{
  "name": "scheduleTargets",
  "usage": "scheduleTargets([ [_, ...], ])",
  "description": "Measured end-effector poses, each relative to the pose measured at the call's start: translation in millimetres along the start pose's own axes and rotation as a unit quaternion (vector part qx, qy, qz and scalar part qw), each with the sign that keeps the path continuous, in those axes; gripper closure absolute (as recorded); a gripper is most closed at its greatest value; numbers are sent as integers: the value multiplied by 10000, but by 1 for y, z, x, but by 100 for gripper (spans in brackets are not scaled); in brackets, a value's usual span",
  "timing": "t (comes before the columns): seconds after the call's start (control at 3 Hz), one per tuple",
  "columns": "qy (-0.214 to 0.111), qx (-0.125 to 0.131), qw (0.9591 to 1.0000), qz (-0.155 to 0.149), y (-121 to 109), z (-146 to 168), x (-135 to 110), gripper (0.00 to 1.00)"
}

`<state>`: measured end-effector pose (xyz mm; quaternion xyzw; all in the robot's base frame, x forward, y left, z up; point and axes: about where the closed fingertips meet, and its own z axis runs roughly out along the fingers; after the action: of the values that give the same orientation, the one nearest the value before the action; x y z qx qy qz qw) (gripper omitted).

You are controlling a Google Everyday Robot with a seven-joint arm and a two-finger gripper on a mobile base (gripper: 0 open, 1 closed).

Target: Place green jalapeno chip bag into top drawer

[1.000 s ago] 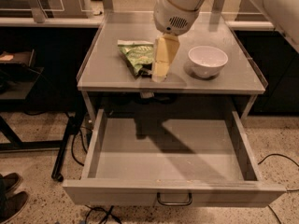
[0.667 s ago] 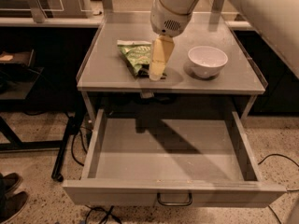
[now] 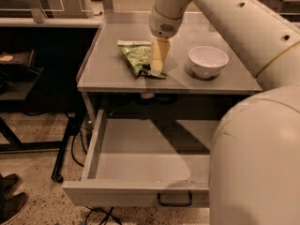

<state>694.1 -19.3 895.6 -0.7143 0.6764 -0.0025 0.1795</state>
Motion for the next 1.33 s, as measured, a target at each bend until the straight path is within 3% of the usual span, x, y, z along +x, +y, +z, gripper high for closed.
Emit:
scheduleTargets([
  [0.33,22,-105,9999,-46,-15,15,1,0],
  [1.33,154,-466,9987,102,-28,57,12,0],
])
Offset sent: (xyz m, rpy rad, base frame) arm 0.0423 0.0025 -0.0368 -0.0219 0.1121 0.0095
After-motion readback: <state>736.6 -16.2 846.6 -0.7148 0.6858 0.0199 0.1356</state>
